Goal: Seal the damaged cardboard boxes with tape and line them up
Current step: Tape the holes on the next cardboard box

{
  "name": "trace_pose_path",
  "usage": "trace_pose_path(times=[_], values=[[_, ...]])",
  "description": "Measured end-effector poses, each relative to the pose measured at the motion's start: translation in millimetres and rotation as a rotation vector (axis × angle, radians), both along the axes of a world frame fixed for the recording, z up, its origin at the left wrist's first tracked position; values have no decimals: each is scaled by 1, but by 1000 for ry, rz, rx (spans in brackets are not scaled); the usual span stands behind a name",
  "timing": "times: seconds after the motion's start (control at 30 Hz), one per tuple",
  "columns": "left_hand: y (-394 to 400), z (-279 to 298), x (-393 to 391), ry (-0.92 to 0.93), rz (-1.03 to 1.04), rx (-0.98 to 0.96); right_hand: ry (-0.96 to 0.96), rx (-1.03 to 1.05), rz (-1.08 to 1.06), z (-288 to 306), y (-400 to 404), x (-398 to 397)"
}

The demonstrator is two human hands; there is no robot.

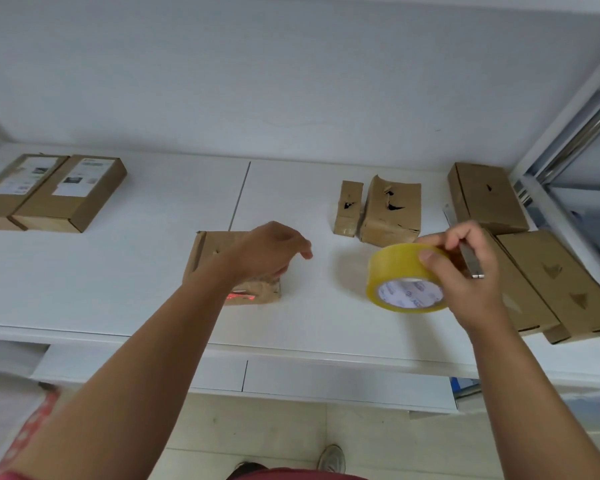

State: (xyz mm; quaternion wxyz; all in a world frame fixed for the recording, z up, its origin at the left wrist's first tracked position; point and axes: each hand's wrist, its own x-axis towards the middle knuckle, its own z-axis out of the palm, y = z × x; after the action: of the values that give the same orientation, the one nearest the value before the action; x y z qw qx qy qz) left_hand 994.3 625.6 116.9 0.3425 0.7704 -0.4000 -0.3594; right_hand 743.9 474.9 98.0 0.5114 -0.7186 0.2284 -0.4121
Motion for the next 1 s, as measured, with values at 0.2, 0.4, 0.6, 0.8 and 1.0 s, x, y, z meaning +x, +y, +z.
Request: trace_pose_path(times=[0.2, 0.4, 0.6, 0.8, 1.0], values=[[7, 7, -32, 166, -298, 166, -200, 12, 39, 8, 14, 20], [9, 9, -40, 304, -269, 70, -148, -48, 65, 6, 21, 28], [8, 0, -37, 288, -153, 14, -57, -104, 46, 2, 22, 31], [3, -11, -39, 260, -88, 26, -39, -111, 40, 1, 21, 31], [-5, -16, -36, 51, 35, 22, 311, -400, 58, 2, 5, 28]])
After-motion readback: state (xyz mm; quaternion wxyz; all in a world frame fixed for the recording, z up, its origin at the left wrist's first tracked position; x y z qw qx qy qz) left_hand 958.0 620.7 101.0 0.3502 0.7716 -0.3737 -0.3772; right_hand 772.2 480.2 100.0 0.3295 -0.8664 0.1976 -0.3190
